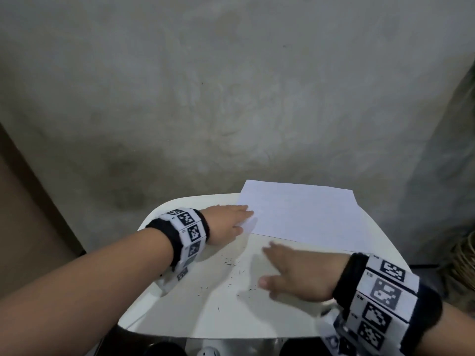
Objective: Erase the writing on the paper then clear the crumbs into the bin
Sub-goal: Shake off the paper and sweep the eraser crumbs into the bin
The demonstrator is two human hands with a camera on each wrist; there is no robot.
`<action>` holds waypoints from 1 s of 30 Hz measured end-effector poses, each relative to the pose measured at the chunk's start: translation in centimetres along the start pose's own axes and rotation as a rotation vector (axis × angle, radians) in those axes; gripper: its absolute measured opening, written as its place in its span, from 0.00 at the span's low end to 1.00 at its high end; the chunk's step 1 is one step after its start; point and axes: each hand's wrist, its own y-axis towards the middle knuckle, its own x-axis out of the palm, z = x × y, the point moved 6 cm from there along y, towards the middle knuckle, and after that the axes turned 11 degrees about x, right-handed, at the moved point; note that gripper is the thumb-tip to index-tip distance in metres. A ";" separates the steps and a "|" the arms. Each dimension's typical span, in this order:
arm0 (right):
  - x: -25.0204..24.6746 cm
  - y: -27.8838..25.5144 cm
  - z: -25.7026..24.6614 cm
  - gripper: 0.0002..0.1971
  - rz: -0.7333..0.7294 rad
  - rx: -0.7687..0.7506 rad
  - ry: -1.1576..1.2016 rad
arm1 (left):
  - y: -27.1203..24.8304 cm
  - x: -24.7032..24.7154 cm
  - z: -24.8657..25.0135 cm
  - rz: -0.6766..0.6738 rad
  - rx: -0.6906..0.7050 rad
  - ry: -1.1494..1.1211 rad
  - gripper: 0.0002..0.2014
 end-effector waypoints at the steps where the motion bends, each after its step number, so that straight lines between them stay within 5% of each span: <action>1: -0.2 0.3 1.0 0.42 0.030 0.079 -0.072 | -0.7 -0.2 -0.6 0.007 -0.025 0.031 0.27; 3: 0.6 0.1 1.0 0.43 0.027 0.096 -0.196 | -2.4 -0.2 -1.5 -0.024 -0.083 0.135 0.24; 7: 2.3 -0.8 -4.0 0.40 -0.114 -0.227 -0.163 | -5.2 1.6 0.5 -0.143 -0.013 0.268 0.24; 10: -0.3 1.1 -2.6 0.32 0.013 -0.093 -0.077 | -7.2 3.8 3.7 -0.272 0.159 0.159 0.28; 12: -0.3 1.4 -1.4 0.34 0.050 0.020 -0.235 | -8.0 4.0 4.2 -0.257 0.234 0.018 0.27; 14: 1.0 0.6 -2.5 0.38 -0.046 -0.052 -0.319 | -7.8 3.0 2.8 -0.155 0.182 -0.016 0.27; 17: 0.4 -0.6 -5.2 0.26 -0.136 -0.241 -0.132 | -6.8 2.3 0.4 -0.103 0.031 0.135 0.30; 21: -3.9 1.8 -4.6 0.23 0.114 -0.129 -0.093 | -6.7 4.2 1.3 -0.263 0.076 0.057 0.29; 24: -1.4 2.2 -5.4 0.29 0.046 -0.125 -0.294 | -7.4 2.4 0.1 -0.108 0.085 -0.183 0.23; 26: 0.4 1.2 -6.8 0.32 -0.068 -0.189 -0.360 | -7.2 1.2 -1.5 0.010 0.005 -0.101 0.23; 30: -2.6 0.9 -7.9 0.17 -0.024 -0.300 -0.065 | -6.7 3.1 -0.7 -0.213 -0.015 0.024 0.26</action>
